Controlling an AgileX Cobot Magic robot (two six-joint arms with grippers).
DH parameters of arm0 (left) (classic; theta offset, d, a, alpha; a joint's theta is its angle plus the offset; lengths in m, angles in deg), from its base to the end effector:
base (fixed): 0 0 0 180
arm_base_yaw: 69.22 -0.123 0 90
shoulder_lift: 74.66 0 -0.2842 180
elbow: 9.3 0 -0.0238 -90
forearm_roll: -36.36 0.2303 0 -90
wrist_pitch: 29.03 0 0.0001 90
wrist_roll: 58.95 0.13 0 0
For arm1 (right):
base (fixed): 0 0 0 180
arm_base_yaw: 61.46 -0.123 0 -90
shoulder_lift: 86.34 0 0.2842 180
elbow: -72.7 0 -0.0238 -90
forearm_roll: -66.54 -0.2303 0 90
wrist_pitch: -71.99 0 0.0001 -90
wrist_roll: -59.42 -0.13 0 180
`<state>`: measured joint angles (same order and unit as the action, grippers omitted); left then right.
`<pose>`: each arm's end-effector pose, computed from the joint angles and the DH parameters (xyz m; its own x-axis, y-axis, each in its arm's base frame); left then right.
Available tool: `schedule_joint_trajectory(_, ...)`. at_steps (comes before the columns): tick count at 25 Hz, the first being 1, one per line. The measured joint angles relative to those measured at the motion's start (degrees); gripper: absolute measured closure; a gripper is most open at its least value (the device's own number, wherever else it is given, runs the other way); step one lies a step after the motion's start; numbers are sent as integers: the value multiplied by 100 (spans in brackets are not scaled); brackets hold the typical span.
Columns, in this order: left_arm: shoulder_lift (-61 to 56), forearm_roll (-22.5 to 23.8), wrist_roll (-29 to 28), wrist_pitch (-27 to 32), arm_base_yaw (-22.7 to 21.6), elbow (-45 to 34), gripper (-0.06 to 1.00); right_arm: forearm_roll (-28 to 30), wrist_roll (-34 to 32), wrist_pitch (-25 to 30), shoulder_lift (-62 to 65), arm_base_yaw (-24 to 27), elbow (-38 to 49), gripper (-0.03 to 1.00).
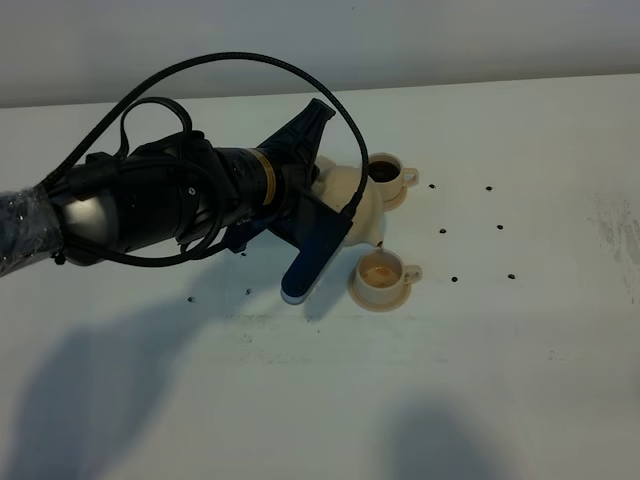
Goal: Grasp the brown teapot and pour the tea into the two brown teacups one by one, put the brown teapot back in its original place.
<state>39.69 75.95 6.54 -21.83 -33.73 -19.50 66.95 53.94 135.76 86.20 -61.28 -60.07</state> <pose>0.3476 -0.2350 0.1874 0.6458 0.7229 0.2458 0.3714 -0.5787 0.7260 0.0066 -0.0009 0.2504 -0.4737 0.0938 -0.8757 0.0528 0.9955 0.0781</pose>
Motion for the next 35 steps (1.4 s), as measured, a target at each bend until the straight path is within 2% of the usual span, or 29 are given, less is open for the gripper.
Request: schedule_joint_trajectory(35, 0, 440, 290, -42, 49, 0, 85, 0, 0, 0, 0, 0, 0, 46)
